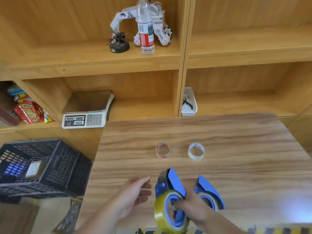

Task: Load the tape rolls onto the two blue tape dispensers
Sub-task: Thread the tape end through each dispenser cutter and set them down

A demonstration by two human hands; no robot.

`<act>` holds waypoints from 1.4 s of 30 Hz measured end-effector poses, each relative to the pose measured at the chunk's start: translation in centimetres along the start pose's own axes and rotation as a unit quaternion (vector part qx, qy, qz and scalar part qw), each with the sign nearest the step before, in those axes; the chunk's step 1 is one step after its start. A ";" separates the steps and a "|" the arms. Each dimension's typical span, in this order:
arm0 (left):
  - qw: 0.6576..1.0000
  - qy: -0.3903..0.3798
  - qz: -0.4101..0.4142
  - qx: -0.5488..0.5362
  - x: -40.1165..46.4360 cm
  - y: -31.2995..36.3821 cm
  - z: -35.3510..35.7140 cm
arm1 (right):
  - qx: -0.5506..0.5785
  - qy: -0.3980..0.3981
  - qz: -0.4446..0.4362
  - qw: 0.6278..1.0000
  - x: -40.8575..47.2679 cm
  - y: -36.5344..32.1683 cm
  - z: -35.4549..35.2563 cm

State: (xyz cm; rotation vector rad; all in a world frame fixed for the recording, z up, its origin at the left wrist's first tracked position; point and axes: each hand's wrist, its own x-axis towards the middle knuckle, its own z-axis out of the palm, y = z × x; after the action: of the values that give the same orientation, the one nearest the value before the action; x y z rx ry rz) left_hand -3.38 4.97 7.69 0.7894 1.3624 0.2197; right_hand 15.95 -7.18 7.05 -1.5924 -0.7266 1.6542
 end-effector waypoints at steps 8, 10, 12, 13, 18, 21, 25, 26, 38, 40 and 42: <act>0.995 -0.065 -0.064 -0.043 3.9 -6.7 0.2 | -0.115 0.061 0.176 0.976 7.8 6.0 0.7; 0.994 -0.073 -0.078 -0.038 5.3 -7.5 -0.1 | -0.108 0.077 0.201 0.971 8.7 6.6 1.0; 0.993 -0.068 -0.092 -0.035 7.0 -8.2 -0.4 | -0.130 0.101 0.219 0.962 9.6 7.5 1.1; 0.993 -0.066 -0.094 -0.035 7.6 -8.4 -0.4 | -0.141 0.110 0.223 0.958 9.9 7.7 1.1; 0.994 -0.054 -0.087 -0.021 10.1 -9.6 -0.6 | -0.169 0.106 0.217 0.955 11.4 8.8 1.4; 0.995 -0.046 -0.088 -0.025 11.2 -10.1 -0.9 | -0.188 0.123 0.185 0.957 12.2 8.6 1.9; 0.995 -0.052 -0.074 -0.032 12.4 -10.4 -0.8 | -0.220 0.154 0.155 0.951 13.2 8.4 2.4; 0.996 -0.051 -0.072 -0.032 12.7 -10.5 -0.7 | -0.225 0.158 0.152 0.949 13.5 8.6 2.4; 0.979 0.080 -0.003 0.188 13.3 -11.9 -0.5 | -0.236 0.177 0.138 0.945 14.8 10.6 3.1; 0.977 0.091 0.002 0.193 13.2 -11.9 -0.3 | -0.236 0.177 0.138 0.945 14.8 10.7 3.2; 0.977 0.090 0.000 0.194 13.0 -11.7 -0.2 | -0.238 0.173 0.139 0.946 14.6 10.5 3.1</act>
State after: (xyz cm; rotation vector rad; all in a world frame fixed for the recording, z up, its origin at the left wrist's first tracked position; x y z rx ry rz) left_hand -3.95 3.94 -9.75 1.1150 1.6009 0.0227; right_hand 11.97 -1.31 -9.75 -2.3516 -0.7778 1.3844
